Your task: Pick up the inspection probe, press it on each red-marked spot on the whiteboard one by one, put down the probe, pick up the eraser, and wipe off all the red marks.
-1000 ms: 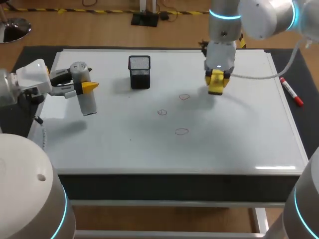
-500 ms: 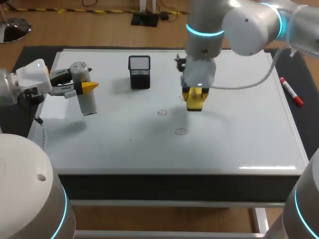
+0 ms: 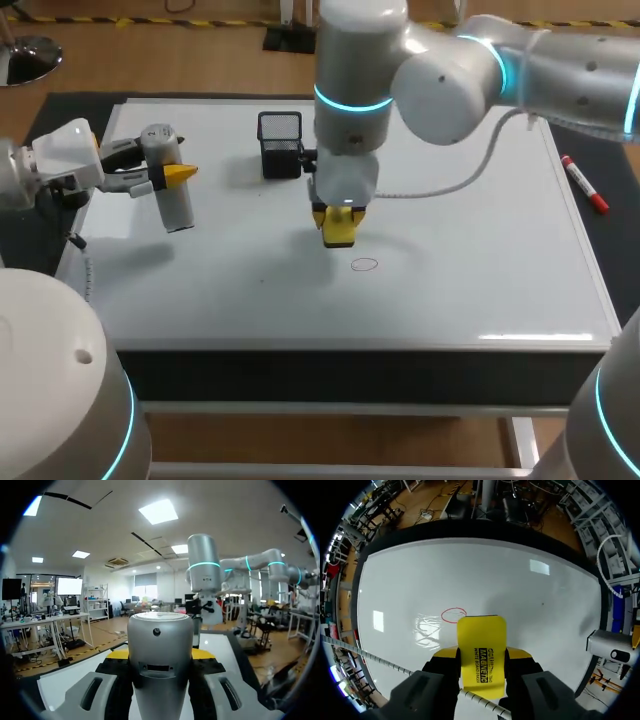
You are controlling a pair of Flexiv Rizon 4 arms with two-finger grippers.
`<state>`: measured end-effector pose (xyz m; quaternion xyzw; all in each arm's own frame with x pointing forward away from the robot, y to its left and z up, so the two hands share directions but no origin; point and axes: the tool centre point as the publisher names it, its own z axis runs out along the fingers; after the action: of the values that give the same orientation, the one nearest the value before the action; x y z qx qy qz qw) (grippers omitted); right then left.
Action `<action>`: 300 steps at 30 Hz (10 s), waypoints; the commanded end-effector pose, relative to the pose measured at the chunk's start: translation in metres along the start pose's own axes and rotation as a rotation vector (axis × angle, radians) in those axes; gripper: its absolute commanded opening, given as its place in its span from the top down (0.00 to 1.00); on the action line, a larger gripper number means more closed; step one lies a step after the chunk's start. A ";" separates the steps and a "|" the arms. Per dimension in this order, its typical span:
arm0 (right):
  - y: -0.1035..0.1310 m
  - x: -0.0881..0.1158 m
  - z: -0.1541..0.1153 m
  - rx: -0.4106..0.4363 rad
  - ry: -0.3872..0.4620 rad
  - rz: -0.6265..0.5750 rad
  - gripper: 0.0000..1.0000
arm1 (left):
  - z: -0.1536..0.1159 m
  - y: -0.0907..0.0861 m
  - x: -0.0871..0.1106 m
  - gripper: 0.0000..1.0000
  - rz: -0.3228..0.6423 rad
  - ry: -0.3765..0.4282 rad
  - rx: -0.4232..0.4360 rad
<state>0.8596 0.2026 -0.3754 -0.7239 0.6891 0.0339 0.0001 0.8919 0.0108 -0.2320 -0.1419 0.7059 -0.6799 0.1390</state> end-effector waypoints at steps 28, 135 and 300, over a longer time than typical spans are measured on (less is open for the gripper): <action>-0.027 -0.030 0.047 -0.050 0.061 -0.046 1.00 | 0.000 -0.001 0.000 1.00 0.001 -0.001 0.000; -0.204 0.307 -0.028 -0.028 0.054 0.542 1.00 | 0.000 -0.001 0.000 1.00 0.001 -0.001 0.000; -0.204 0.307 -0.028 -0.028 0.054 0.542 1.00 | 0.205 0.003 0.054 1.00 0.018 0.065 0.043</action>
<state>1.0770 -0.0942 -0.3726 -0.5125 0.8577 0.0230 -0.0349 0.9530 -0.2417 -0.2509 -0.0786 0.7023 -0.7019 0.0897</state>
